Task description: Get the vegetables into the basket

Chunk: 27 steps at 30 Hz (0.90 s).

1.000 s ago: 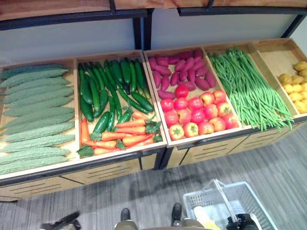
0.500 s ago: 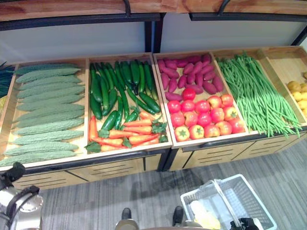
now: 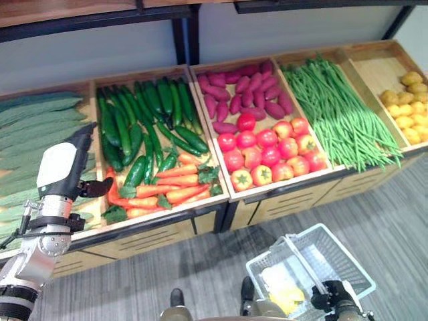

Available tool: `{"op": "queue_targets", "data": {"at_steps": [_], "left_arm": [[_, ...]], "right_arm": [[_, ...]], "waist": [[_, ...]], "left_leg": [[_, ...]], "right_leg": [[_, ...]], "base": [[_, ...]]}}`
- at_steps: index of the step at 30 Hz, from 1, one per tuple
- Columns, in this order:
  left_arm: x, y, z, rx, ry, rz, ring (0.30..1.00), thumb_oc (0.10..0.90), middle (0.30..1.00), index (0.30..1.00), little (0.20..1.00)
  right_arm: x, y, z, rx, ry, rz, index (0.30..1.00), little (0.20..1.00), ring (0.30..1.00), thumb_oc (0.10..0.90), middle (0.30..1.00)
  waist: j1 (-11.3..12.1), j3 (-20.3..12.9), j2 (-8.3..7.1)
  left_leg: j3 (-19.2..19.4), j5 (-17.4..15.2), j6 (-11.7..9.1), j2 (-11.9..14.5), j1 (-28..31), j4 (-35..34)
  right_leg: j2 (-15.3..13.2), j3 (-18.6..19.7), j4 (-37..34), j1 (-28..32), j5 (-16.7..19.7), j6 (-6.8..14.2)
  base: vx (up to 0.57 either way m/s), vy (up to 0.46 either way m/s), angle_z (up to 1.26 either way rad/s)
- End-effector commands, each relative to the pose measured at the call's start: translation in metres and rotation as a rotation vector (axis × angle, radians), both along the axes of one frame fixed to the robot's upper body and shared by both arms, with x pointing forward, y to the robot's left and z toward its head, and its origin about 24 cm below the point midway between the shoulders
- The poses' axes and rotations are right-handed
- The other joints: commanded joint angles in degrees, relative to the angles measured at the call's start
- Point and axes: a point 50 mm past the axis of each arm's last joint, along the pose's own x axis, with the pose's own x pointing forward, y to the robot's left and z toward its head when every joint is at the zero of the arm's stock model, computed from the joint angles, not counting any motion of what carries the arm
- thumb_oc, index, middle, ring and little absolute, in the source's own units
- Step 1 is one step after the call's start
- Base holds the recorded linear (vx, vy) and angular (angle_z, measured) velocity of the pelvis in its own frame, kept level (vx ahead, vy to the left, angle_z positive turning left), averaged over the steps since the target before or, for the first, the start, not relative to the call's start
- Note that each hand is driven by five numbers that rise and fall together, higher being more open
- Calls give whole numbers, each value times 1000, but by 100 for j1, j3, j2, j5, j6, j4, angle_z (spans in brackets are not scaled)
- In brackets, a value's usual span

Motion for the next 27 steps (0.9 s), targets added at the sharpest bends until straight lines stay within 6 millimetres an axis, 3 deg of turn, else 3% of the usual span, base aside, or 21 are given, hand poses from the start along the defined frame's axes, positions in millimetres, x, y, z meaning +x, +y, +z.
{"op": "queue_targets", "data": {"at_steps": [1, 7, 27], "left_arm": [[23, -16, 56, -26, -209, -115, 1000, 900, 1000, 1000, 1000], [46, -34, 56, -77, -173, -162, 1000, 900, 1000, 1000, 1000], [75, -60, 33, -102, -76, -191, 1000, 900, 1000, 1000, 1000]], "right_arm": [[29, -28, 25, -106, -108, 64, 300, 300, 300, 400, 300], [33, -26, 24, -96, -101, 60, 300, 300, 300, 400, 300], [51, -28, 33, -116, -154, 73, 300, 300, 300, 400, 300]], "waist": [[-69, -94, -132], [-167, -82, -143], [-408, 156, -135]], "left_leg": [[288, -246, -94, -20, 18, 9], [347, -261, -85, -2, 29, 9], [541, -174, -124, 123, -134, 9]], "right_leg": [[-611, -200, 34, 419, -367, 783], [-586, -116, 34, 365, -359, 781], [-449, 228, 66, -84, -314, 736]], "base": [[14, 17, -6], [30, 8, -8], [16, 0, -9]]}}
